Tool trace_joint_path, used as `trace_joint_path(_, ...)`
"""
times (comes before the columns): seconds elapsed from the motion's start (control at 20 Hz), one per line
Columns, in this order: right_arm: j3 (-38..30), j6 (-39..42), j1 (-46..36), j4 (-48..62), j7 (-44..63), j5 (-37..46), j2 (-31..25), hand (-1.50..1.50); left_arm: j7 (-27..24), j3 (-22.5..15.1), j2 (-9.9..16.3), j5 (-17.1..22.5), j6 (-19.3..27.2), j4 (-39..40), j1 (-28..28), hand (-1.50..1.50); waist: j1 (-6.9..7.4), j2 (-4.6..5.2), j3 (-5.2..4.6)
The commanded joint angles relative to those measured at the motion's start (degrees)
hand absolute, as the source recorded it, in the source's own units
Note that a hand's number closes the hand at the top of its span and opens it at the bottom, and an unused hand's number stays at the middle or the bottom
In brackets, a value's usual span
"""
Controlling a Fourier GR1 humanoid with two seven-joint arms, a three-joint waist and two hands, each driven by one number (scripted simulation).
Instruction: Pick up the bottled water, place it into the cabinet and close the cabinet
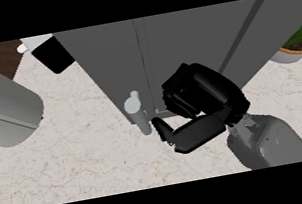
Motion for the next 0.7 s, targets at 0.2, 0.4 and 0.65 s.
trace_joint_path(0.2,-9.2,-3.5,-19.6,27.1,-5.8,4.5,3.9,1.50,-1.2,2.1,0.1,1.5,-5.1,1.7,1.6,-1.50,-2.22,-0.05,0.19)
trace_joint_path(0.4,-12.2,-1.0,-22.4,31.5,-6.7,3.7,1.0,1.50,-1.0,3.1,0.1,1.1,-3.9,-1.0,2.4,-1.50,-2.18,-0.12,0.29)
trace_joint_path(0.65,-11.9,-0.6,-23.8,34.4,-9.1,4.2,2.3,1.50,-1.1,2.1,-2.1,-1.2,-4.1,-0.5,1.3,-1.50,-2.95,-0.14,0.20)
